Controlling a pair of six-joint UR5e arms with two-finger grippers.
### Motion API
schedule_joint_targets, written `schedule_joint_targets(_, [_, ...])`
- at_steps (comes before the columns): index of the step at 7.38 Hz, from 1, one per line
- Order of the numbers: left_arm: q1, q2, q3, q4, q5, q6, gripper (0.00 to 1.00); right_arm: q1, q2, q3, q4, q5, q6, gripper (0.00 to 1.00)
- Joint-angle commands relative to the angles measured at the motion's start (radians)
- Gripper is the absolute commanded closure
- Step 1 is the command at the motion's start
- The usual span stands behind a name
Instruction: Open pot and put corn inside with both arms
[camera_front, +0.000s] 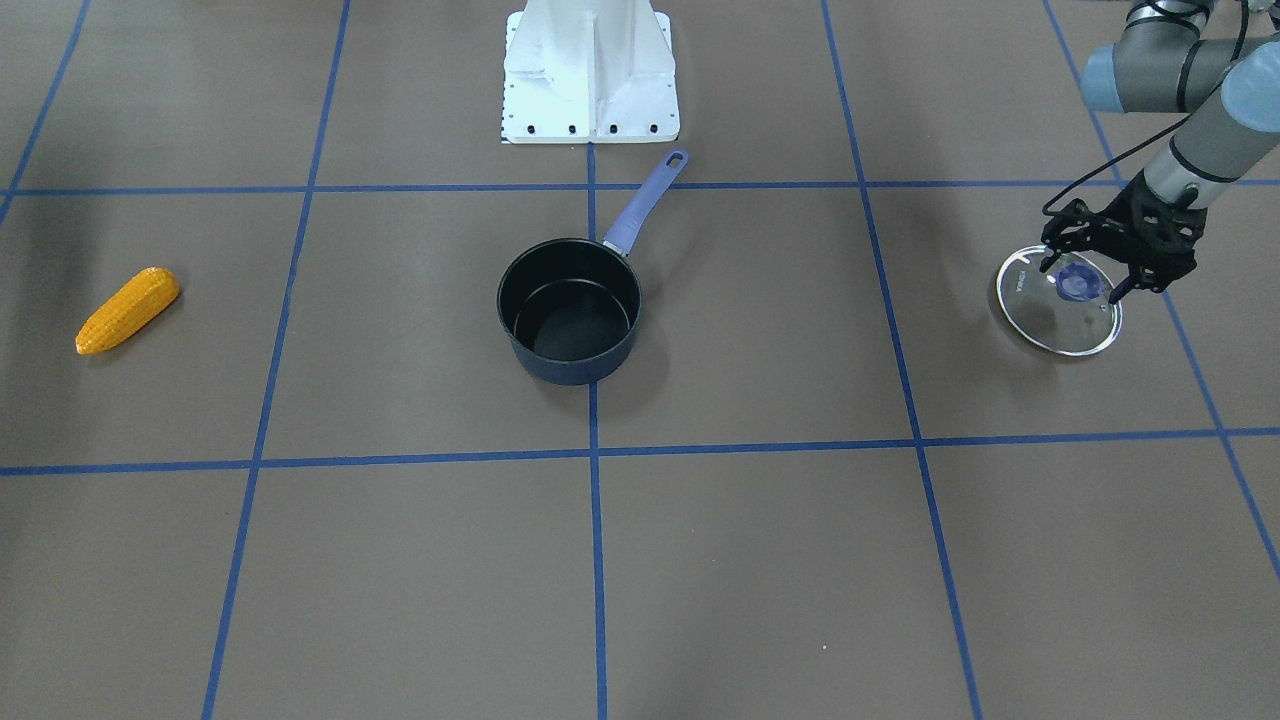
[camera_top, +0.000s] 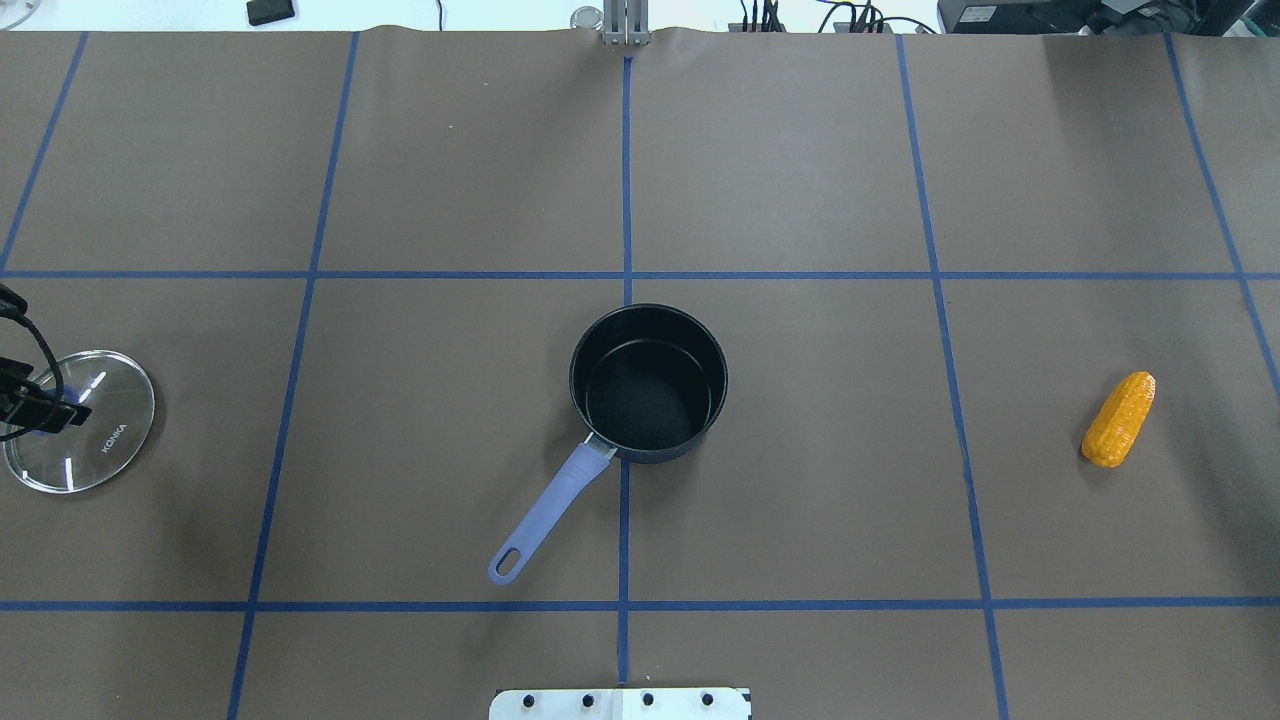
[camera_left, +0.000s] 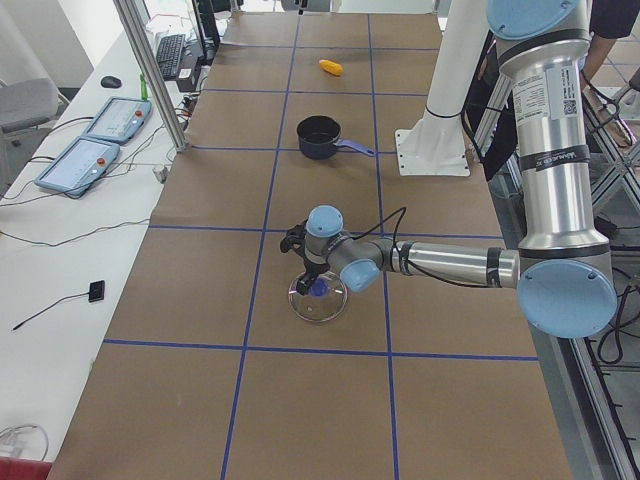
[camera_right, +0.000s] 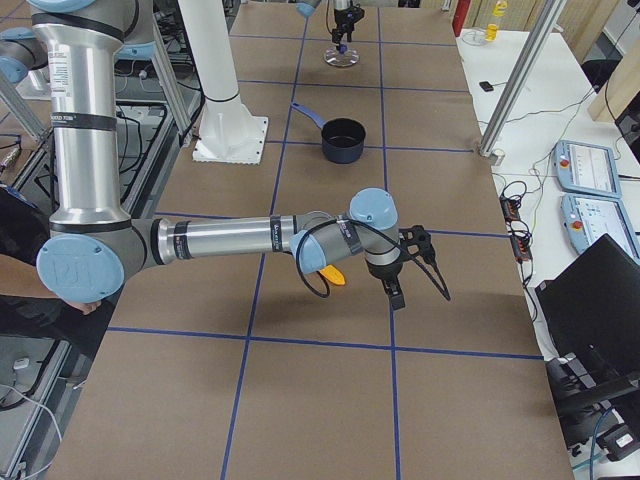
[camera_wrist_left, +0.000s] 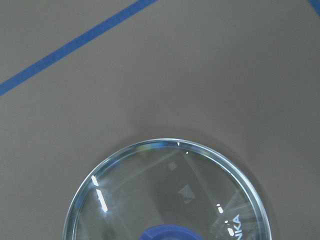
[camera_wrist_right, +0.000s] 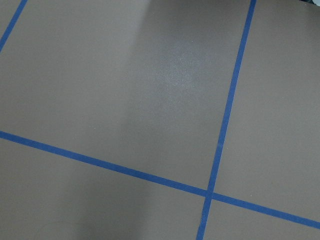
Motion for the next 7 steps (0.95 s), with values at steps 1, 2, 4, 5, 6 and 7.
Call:
schedule_joint_targets(1, [-0.162,-0.008,-0.021,0.124,-0.028,0.099,0.02,-0.001,0.000,0.001,-0.002,0.000,0.000,0.00])
schedule_joint_targets(2, [-0.255,-0.052,-0.047,0.278,-0.043,0.208,0.02,-0.001,0.000,0.001,-0.002,0.000,0.000,0.00])
schedule_joint_targets(4, [-0.428,-0.080,-0.073,0.528,-0.147,0.442,0.02,-0.009,0.000,0.001,-0.002,0.002,0.002,0.00])
schedule_joint_targets(5, [-0.498,-0.094,-0.073,0.669,-0.146,0.603,0.02,-0.009,0.000,0.001,-0.002,0.002,0.002,0.00])
schedule_joint_targets(6, [-0.554,-0.090,-0.070,0.742,-0.150,0.682,0.02,-0.010,0.000,0.004,-0.002,0.002,0.003,0.00])
schedule_joint_targets(7, [-0.591,-0.079,-0.061,0.773,-0.152,0.692,0.02,-0.015,0.002,0.009,0.000,0.015,0.025,0.00])
